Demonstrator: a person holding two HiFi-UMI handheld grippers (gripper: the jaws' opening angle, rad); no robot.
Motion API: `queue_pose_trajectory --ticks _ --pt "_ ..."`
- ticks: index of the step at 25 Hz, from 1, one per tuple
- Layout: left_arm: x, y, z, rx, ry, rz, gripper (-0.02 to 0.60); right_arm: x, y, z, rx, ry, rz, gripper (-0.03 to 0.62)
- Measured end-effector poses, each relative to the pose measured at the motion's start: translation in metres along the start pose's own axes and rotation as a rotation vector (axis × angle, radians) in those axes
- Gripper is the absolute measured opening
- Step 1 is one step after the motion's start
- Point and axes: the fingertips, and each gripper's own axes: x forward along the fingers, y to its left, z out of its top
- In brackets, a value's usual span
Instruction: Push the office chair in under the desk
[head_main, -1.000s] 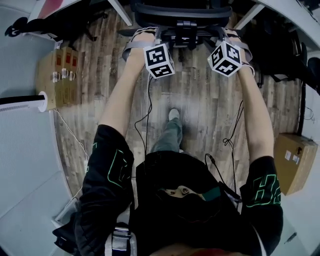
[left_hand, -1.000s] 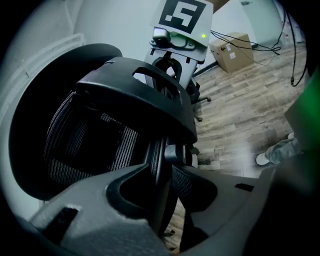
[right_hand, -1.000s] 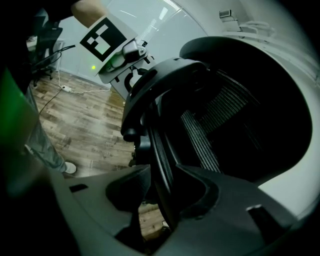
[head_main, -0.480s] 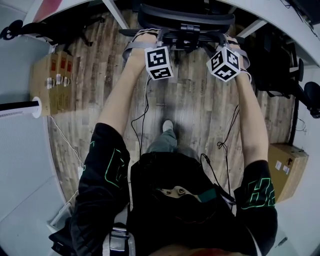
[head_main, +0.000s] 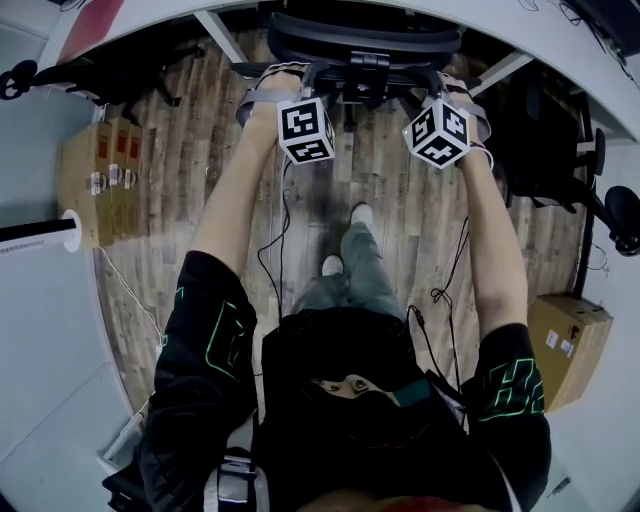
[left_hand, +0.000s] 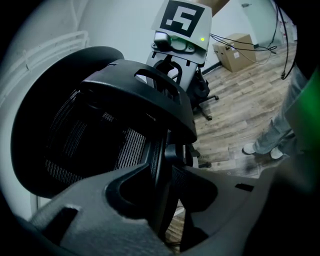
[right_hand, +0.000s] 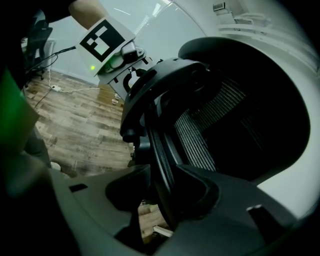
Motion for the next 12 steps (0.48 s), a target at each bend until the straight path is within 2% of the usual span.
queue_pose_trajectory --ticks 12 --pt "0.07 0.066 -0.026 -0.006 0.015 -0.002 0.146 0.071 -0.065 -0.005 -0.008 0.001 -0.034 0.166"
